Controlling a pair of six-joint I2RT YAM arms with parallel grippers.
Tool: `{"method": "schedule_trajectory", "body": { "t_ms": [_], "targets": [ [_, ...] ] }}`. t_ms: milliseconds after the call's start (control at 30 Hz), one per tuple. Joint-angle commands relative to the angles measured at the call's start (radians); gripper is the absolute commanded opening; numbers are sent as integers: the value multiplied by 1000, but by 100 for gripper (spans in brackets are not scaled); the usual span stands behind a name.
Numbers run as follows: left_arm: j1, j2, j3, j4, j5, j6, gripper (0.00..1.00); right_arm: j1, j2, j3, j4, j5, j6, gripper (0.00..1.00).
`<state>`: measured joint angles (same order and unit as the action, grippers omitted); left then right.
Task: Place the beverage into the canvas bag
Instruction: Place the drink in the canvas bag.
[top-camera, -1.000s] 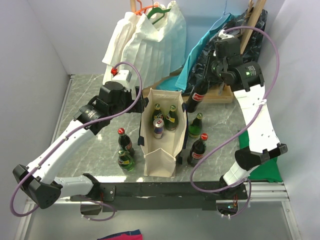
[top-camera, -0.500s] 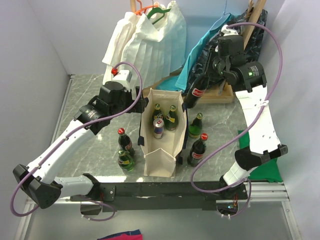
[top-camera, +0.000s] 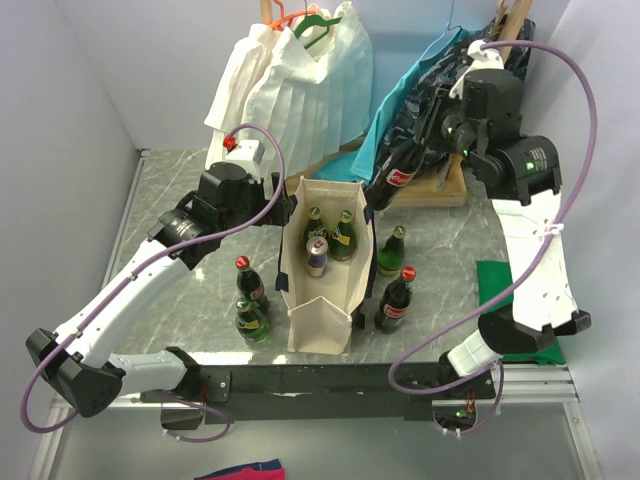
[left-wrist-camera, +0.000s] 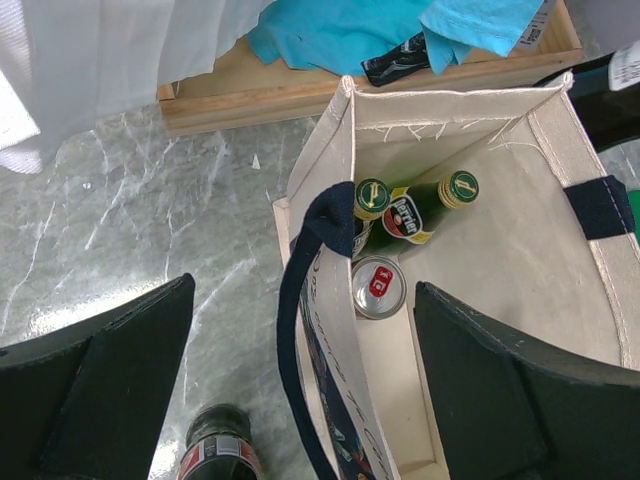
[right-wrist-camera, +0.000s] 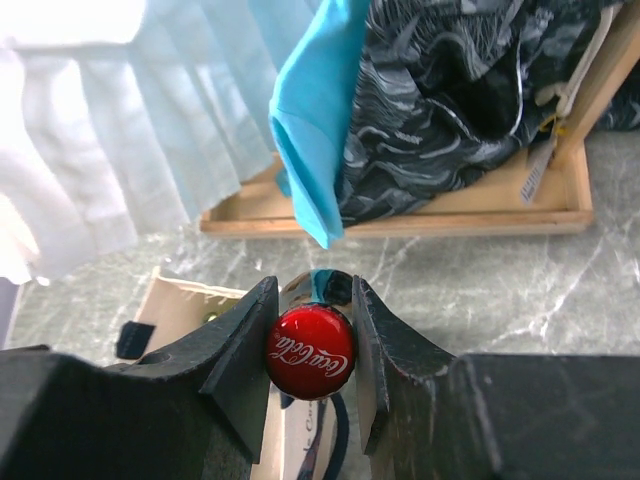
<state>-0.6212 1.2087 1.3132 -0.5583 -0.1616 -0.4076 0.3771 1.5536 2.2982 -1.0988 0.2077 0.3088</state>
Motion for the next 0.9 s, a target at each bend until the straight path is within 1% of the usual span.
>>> {"method": "schedule_trajectory", "body": {
  "t_ms": [0, 267, 867],
  "targets": [
    [3, -12, 4, 37, 14, 6, 96, 6, -109, 89, 323, -25, 35, 0],
    [3, -12, 3, 38, 16, 7, 96, 8, -148, 92, 370, -56, 42, 0],
    [3, -11, -12, 40, 11, 7, 96, 6, -170, 115, 427, -96, 81, 0]
  ]
}}
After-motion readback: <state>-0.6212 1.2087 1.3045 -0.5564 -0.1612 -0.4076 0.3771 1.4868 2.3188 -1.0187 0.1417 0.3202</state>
